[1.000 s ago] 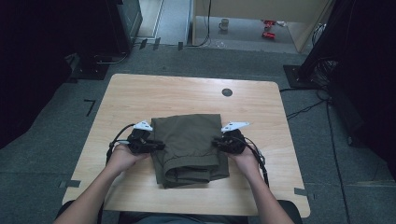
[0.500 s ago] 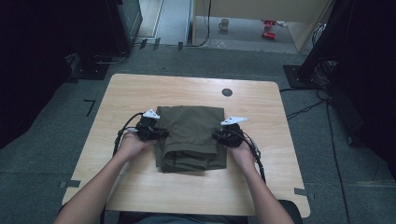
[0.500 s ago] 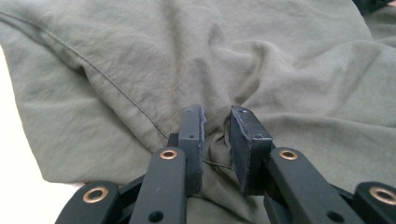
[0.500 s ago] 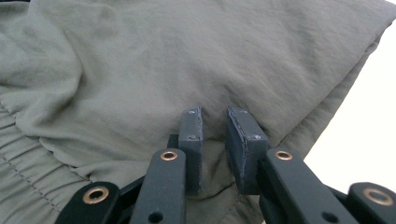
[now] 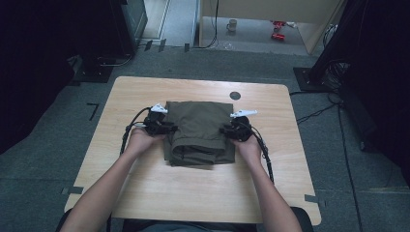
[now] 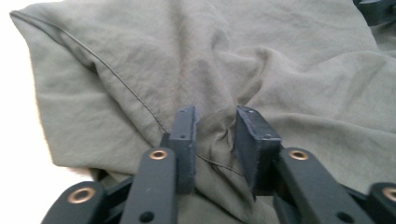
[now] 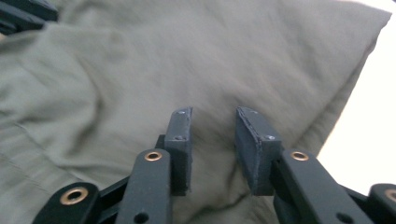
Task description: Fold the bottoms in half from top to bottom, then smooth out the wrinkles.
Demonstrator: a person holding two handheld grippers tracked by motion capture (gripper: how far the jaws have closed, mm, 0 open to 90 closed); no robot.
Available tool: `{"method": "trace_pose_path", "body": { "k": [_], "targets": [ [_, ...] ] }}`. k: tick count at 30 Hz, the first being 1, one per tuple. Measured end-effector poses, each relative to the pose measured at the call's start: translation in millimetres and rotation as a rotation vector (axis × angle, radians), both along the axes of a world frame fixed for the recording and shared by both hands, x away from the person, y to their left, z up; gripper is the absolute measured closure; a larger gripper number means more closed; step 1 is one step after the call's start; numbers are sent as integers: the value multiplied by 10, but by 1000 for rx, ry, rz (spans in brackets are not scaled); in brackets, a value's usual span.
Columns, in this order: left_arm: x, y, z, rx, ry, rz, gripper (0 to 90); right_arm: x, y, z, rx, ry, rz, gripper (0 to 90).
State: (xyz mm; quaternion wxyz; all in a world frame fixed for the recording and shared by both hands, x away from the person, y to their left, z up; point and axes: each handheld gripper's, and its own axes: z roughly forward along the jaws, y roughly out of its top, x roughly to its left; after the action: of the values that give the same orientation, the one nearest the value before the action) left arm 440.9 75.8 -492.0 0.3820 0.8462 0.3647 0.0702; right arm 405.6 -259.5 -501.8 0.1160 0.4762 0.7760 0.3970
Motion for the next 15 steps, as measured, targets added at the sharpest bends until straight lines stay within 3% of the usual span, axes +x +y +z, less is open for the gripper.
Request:
{"method": "trace_pose_path", "body": {
  "k": [5,13,15],
  "targets": [
    [-111,3,185,-2,-12,-19,588,-74,64,112,49,-12,21,612],
    [-383,-75,379,-59,-31,-58,583,-304,251,278,43,-55,103,581],
    [-469,-119,387,-43,-37,-75,584,-372,281,319,50,-67,114,582]
  ]
}}
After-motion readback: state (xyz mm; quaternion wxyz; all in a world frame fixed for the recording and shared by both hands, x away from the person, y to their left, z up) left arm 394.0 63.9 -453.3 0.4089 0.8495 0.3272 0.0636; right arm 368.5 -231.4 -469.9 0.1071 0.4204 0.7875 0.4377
